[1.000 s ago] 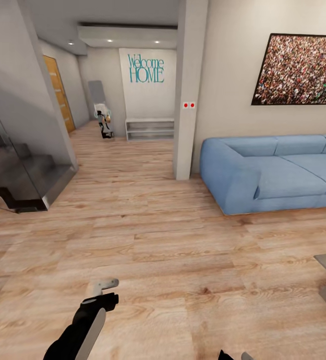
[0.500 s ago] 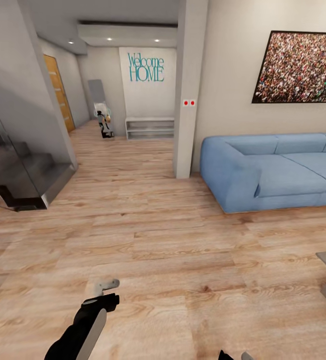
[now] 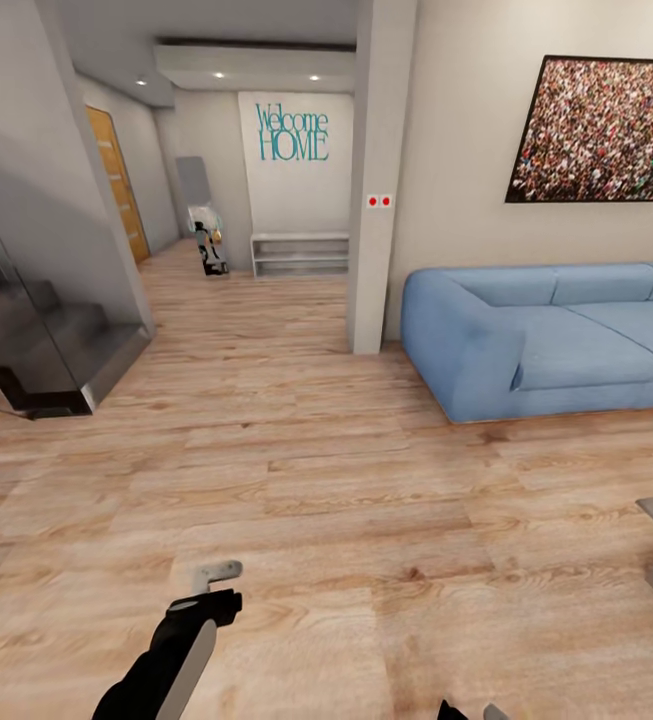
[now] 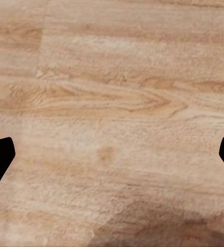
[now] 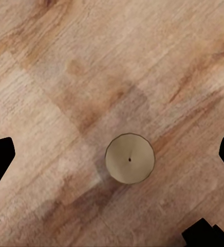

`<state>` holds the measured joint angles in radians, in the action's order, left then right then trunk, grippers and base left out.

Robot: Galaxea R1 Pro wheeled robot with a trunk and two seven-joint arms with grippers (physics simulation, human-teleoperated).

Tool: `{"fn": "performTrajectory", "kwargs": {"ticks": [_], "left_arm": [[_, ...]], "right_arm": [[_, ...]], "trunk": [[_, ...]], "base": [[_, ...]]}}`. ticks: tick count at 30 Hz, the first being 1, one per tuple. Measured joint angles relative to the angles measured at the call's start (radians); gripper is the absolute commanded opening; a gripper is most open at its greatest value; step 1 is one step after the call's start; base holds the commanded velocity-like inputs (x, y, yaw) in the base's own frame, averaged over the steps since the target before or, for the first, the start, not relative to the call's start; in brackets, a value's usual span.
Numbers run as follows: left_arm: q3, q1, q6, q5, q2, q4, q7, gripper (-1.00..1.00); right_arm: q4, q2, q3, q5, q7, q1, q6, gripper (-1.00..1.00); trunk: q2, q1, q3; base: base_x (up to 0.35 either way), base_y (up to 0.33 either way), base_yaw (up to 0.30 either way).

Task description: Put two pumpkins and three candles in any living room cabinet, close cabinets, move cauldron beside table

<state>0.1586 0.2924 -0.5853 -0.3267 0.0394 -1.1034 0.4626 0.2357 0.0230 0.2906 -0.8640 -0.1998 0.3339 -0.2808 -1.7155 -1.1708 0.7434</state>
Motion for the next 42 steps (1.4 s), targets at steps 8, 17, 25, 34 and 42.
{"fn": "performTrajectory", "kwargs": {"ticks": [8, 17, 25, 34, 42], "left_arm": [[0.014, 0.0, 0.002, 0.0, -0.001, 0.006, -0.001, 1.0], [0.014, 0.0, 0.003, 0.0, -0.001, 0.009, -0.001, 1.0], [0.014, 0.0, 0.003, 0.001, -0.002, 0.009, -0.001, 1.0], [0.014, 0.0, 0.003, 0.0, -0.001, 0.009, -0.001, 1.0], [0.014, 0.0, 0.004, 0.0, -0.001, 0.009, -0.001, 1.0]], "right_arm": [[0.0, -0.001, 0.001, 0.0, 0.0, 0.0, -0.002, 1.0], [0.0, -0.001, 0.001, 0.0, 0.0, 0.0, -0.003, 1.0], [0.0, 0.001, 0.001, 0.0, 0.0, 0.0, -0.002, 1.0], [0.0, 0.002, 0.001, 0.0, 0.0, 0.0, -0.004, 1.0], [0.0, 0.002, 0.001, 0.0, 0.0, 0.0, -0.004, 1.0]], "trunk": [[-0.056, -0.031, 0.025], [-0.119, -0.065, 0.053], [-0.175, -0.096, 0.078], [-0.238, -0.13, 0.107], [-0.294, -0.161, 0.132]], "base": [[0.0, 0.0, 0.0], [0.0, 0.0, 0.0], [0.0, 0.0, 0.0], [0.0, 0.0, 0.0], [0.0, 0.0, 0.0]]}}
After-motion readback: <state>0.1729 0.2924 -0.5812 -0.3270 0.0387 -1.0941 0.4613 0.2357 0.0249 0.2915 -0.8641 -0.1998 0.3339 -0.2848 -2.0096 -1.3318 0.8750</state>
